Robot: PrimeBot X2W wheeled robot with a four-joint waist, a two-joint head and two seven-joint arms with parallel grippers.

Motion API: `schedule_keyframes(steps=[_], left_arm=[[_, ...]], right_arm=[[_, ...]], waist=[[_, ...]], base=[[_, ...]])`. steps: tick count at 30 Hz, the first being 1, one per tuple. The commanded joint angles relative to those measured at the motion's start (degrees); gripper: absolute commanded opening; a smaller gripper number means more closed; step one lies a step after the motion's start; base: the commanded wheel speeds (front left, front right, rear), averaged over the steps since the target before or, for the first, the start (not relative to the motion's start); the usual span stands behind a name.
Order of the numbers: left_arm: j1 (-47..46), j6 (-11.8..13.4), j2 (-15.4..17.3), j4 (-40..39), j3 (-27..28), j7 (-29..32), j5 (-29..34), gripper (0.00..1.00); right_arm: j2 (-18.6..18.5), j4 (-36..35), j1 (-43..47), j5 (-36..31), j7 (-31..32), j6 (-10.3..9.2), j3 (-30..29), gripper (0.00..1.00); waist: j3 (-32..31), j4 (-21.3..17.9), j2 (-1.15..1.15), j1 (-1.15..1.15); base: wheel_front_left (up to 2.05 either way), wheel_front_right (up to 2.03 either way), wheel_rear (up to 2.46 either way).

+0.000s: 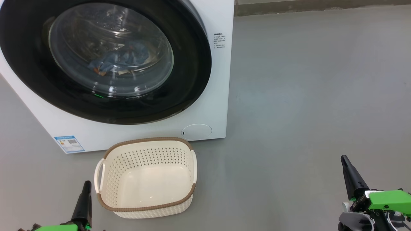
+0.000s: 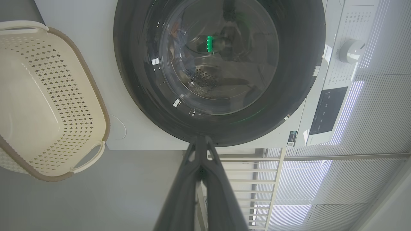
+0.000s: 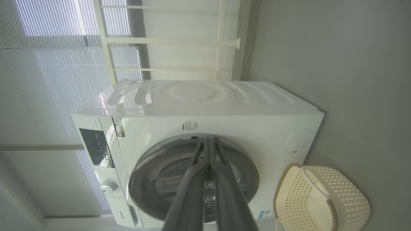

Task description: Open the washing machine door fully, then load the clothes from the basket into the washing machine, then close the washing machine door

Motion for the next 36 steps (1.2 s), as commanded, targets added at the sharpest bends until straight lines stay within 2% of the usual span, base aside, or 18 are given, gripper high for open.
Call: schedule_keyframes(steps=[1, 36], left_arm=[[-2.4, -0.14, 0.51, -1.78, 1.87, 0.37, -0.53, 0.0], [-2.4, -0.14, 0.51, -1.78, 1.86, 0.36, -0.53, 0.0]], right_arm=[[-0.44, -1.71, -2.51, -0.08, 0.43, 0.11, 1.01, 0.0], [-0.43, -1.71, -2.51, -0.1, 0.45, 0.11, 0.99, 0.0]], waist=[[0.0, 0.0, 0.0, 0.0], [0.0, 0.0, 0.0, 0.0]], base=[[0.0, 0.0, 0.0], [0.0, 0.0, 0.0]])
